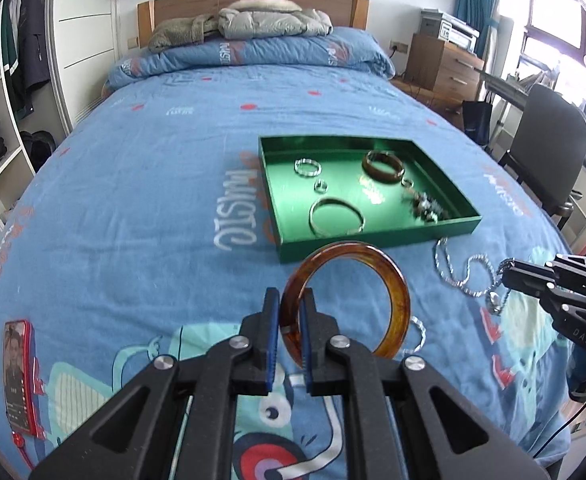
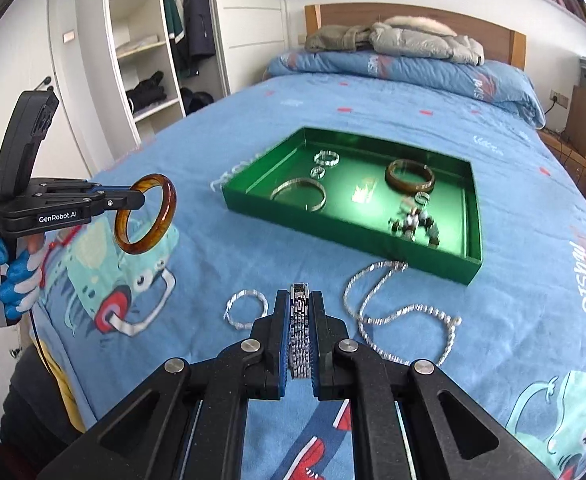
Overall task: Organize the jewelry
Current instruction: 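Lower the amber bangle and watch band into the green tray, open both grippers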
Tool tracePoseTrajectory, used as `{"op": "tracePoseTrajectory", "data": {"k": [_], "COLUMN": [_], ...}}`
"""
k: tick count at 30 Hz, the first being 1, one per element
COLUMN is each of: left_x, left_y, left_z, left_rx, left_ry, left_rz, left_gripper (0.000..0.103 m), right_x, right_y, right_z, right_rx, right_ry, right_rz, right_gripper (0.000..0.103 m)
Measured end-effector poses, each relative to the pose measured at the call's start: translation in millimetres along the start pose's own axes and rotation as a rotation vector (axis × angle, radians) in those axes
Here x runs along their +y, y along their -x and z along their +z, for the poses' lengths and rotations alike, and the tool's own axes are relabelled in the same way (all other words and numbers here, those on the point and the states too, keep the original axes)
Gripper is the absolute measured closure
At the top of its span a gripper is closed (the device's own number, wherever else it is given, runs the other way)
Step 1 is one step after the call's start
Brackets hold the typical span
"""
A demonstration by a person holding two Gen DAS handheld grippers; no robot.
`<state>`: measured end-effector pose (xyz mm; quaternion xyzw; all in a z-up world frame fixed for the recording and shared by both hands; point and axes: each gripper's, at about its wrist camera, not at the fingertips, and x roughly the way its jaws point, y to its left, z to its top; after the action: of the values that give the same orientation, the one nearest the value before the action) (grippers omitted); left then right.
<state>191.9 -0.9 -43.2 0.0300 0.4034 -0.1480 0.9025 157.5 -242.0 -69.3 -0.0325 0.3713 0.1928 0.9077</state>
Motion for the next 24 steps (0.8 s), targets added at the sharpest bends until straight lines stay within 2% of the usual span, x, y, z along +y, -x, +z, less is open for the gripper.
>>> {"op": "tracePoseTrajectory", "data": {"k": [5,11,16,24], "left_x": [-7,-12,-16,-22], "left_y": [-13,-47,-87,-142], "left_z": [30,65,85,90], "left_rx": [-0.025,-0.035,-0.018,0.047], "left_ry": [-0.006,0.003,0.039,0.053], "left_rz": [0.007,0.02,0.043,0.092], "left_gripper": [0.094,0.094,0.094,0.094], "right_x": [-9,-28,-44,-66], "right_y": [1,-12,-37,-82], "right_z": [30,61,76,82], "right_rx": [-0.06,-0.105,-0.1,-0.044], "right_ry": [-0.009,-0.044,-0.079,-0.154], "right_rz": [-0.014,-0.041,-0.075,-0.13], "right_gripper": [0.095,0.095,0.095,0.095]}}
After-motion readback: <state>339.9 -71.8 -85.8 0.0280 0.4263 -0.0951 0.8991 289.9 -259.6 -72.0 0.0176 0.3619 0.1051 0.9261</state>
